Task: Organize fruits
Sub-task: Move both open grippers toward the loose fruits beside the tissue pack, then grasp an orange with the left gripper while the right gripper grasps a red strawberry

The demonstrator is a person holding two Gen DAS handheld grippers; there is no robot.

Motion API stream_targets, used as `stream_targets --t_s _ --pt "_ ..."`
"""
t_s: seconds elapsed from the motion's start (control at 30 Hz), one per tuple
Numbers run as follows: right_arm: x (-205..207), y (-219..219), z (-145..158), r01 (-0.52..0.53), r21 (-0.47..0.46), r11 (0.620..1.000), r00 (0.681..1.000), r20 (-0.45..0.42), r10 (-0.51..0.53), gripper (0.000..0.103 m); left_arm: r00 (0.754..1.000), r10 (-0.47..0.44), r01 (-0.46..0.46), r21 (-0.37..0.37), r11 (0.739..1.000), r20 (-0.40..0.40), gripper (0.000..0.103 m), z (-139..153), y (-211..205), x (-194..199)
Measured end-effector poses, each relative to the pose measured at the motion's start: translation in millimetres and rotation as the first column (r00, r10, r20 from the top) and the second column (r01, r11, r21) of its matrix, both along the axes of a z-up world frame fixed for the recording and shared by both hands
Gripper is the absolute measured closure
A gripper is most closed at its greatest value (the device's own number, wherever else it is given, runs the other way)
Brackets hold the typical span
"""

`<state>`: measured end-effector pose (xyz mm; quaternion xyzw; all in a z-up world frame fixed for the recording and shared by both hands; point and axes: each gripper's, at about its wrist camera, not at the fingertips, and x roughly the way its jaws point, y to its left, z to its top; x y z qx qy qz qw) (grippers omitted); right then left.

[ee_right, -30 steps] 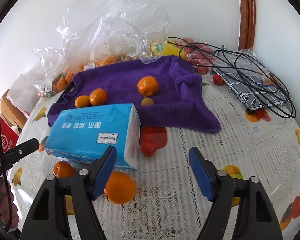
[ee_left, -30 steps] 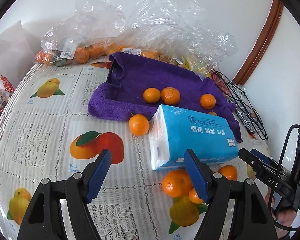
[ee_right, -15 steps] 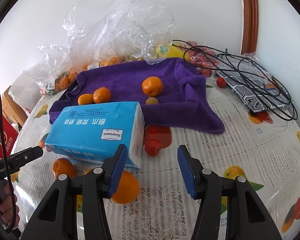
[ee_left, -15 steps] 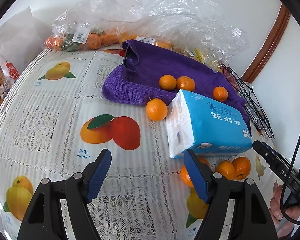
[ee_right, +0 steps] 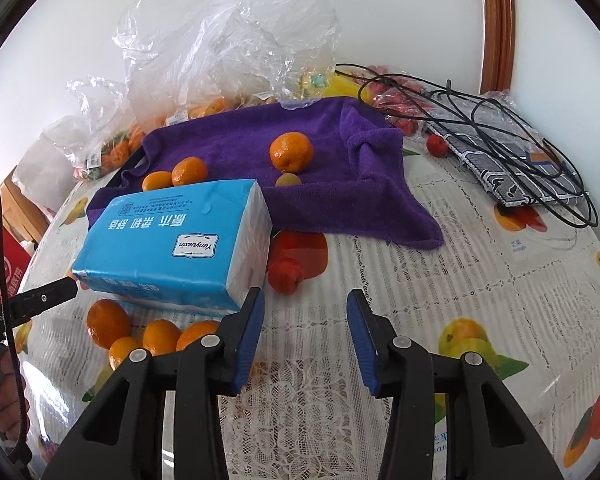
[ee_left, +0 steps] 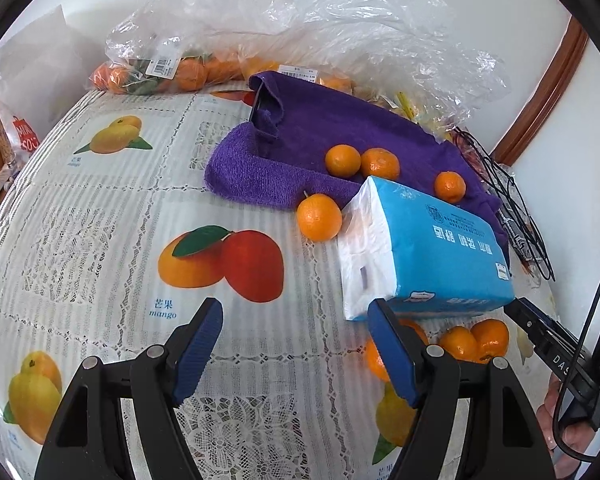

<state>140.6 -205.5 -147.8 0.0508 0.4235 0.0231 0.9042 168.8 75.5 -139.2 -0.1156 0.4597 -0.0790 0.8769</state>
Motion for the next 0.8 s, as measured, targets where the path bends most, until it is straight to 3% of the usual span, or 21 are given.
stream_targets --t_s 0.5,0.8 --pt "42.3 -2.6 -23.9 -0.096 0.045 0.994 0.994 -0.054 0.099 0.065 0.996 0.093 -0.092 0.051 0.994 -0.017 0.030 3.7 11.4 13.8" --pt "54.1 -7.3 -25.7 -0.141 0.039 0.989 0.988 -0.051 0.143 0.066 0.996 0.084 -0.083 0.058 0.995 -0.020 0.030 2.3 6.6 36.6"
